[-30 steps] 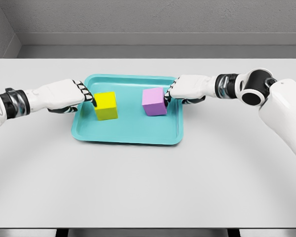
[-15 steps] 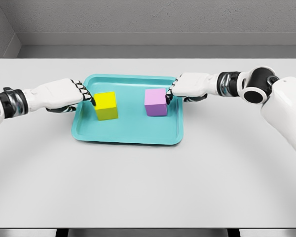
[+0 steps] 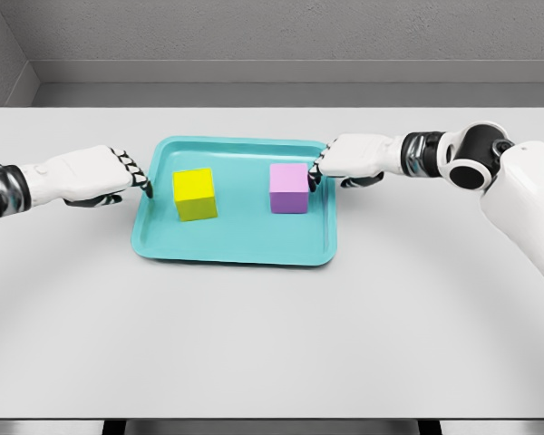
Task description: Push two cubes
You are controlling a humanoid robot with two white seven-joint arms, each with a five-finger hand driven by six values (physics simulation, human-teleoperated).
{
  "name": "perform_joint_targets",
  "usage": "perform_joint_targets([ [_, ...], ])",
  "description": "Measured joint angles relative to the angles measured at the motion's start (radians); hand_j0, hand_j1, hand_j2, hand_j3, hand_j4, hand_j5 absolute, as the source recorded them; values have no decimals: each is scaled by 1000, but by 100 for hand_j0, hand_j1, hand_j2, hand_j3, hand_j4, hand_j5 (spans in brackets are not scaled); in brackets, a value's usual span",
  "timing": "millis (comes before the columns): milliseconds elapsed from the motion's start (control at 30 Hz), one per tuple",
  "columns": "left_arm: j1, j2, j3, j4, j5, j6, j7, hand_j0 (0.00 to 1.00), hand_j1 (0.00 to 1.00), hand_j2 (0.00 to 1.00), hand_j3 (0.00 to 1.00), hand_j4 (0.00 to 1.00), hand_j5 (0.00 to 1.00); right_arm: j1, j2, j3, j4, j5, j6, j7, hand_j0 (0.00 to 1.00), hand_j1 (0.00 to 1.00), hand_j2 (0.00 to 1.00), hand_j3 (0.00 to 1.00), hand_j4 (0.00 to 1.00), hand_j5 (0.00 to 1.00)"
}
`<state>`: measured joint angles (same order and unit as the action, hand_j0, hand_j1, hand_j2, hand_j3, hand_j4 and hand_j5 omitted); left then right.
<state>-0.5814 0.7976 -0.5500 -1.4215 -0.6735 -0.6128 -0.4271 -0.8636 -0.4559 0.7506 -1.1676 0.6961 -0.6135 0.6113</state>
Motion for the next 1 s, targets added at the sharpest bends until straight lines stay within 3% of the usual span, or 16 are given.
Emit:
perform_joint_targets([
  [533, -3, -24, -8, 24, -11, 0, -1, 62, 62, 62, 62, 62, 62, -28, 29, 5, 63, -38, 29, -2, 64, 64, 64, 64, 64, 64],
  [1000, -9, -65, -9, 24, -12, 0, -20, 62, 62, 62, 62, 62, 62, -32, -20, 19, 30, -12, 1, 0, 61, 61, 61, 61, 61, 61],
])
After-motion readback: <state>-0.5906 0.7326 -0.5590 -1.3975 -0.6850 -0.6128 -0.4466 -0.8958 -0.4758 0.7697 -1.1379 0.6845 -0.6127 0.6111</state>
